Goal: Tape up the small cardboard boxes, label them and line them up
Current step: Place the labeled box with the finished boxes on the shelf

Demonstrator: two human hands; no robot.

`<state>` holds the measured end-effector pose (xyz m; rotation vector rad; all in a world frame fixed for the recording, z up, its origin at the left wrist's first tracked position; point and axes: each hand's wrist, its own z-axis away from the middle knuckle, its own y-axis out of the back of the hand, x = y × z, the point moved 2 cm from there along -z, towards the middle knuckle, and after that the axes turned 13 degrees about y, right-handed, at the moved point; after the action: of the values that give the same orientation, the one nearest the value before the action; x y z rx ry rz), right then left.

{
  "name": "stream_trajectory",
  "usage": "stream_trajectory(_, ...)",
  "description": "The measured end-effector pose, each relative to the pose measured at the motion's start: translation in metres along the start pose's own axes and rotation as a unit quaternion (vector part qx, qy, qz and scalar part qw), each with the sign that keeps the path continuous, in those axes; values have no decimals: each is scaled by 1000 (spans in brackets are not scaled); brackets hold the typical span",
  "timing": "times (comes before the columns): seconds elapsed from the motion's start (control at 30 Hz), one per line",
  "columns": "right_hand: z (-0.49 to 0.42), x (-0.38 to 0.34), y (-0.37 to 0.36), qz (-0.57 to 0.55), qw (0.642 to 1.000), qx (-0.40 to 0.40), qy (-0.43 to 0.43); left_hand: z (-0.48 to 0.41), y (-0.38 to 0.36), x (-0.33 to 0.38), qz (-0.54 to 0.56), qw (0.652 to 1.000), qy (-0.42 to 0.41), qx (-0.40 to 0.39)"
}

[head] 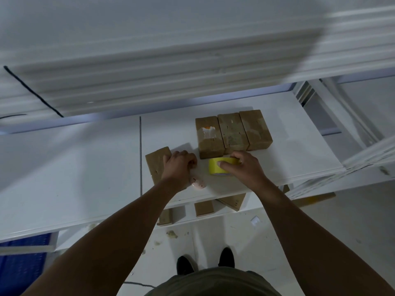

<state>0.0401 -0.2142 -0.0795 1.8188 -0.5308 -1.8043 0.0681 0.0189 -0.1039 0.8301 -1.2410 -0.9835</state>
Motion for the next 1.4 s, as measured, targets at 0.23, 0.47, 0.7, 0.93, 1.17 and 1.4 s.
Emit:
stream_trajectory(0.23, 0, -7, 2, 13, 999, 5, -30, 0, -3, -1, 53, 998, 3, 25)
stream_trajectory(0.47, -2, -7, 6, -14, 998, 8, -65, -1, -3, -4, 69, 998, -3, 10)
stream_trajectory(0.7, -3, -11, 9, 2, 997, 19, -75, 2, 4, -5, 111, 994, -4, 11)
stream_trajectory(0.93, -27, -39, 48, -38, 999, 8, -17, 8, 24, -9, 154, 986, -58, 27)
stream_trajectory(1.17, -39, -58, 48, -109, 993, -38, -12, 30, 57, -35, 215, 946, -146, 196)
stream_trajectory(1.4, -45, -89, 27, -153, 984, -88, 9, 57, 79, -78, 180, 950, -173, 189)
